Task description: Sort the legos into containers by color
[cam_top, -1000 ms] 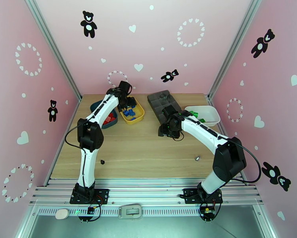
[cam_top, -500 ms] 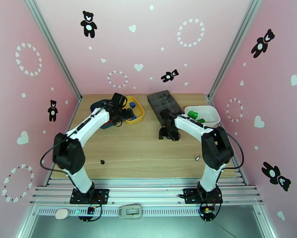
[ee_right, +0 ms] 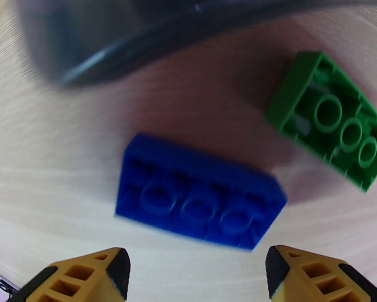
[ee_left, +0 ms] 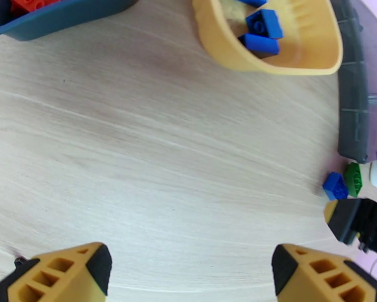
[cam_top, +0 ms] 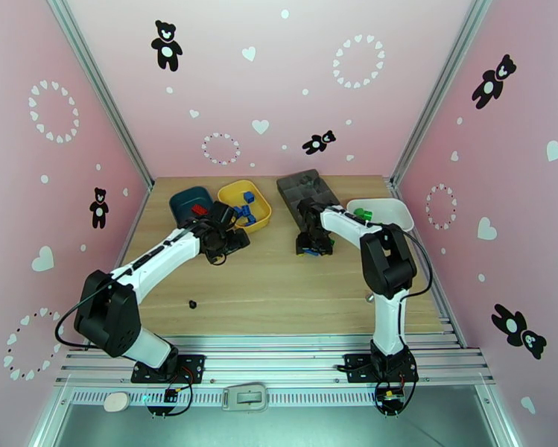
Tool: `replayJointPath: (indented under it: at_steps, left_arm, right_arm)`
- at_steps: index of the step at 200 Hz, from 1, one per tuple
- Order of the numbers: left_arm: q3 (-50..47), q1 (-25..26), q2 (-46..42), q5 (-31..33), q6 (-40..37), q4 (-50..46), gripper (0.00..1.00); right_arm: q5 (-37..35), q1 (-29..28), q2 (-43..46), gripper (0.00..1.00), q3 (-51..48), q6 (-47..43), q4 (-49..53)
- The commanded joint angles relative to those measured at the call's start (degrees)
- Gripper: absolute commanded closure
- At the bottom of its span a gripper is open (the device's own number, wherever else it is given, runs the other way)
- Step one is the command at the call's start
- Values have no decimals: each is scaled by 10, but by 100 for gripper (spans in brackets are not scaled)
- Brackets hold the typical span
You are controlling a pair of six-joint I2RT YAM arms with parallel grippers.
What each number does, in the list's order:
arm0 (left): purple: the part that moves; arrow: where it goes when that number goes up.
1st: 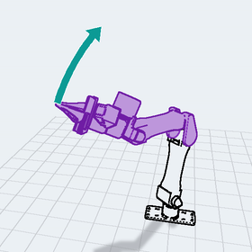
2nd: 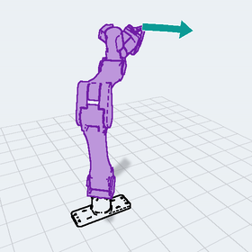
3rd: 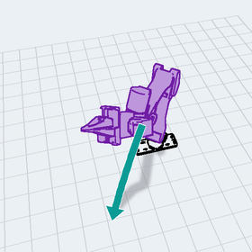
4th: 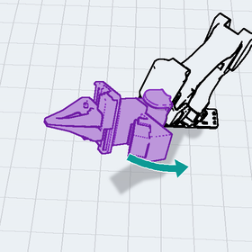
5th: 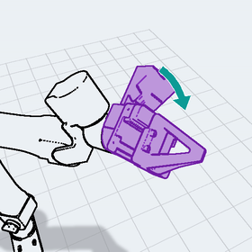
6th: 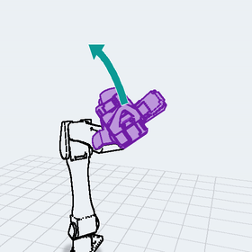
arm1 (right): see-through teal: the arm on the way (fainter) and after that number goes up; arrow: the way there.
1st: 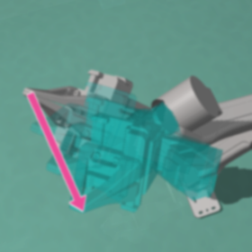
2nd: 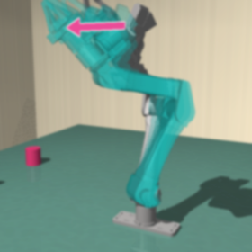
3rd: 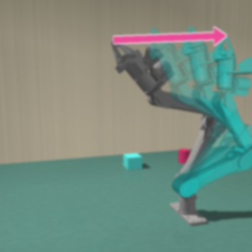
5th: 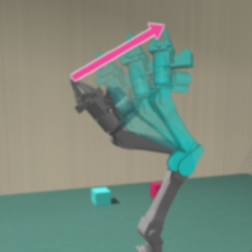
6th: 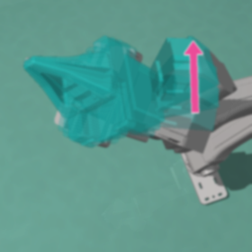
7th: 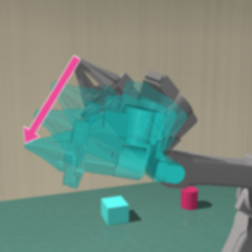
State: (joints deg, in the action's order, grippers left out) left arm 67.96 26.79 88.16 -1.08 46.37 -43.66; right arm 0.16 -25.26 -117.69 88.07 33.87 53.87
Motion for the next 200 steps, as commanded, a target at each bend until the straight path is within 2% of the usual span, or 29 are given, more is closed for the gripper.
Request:
replayJointPath:
  at_steps: [1,123,152,200]
  left_arm:
    - [-4,3,-12,7,0,11,10]
    - [-4,3,-13,5,-8,0,10]
    - [-6,3,-14,6,-8,-1,10]
    - [-8,3,-12,2,-4,5,10]
  right_arm:
    - [-15,3,-22,24,27,-15,28]
    - [-22,12,-97,26,131,-45,59]
    - [-2,9,-92,34,125,-44,52]
    - [11,-14,-65,54,103,-31,37]
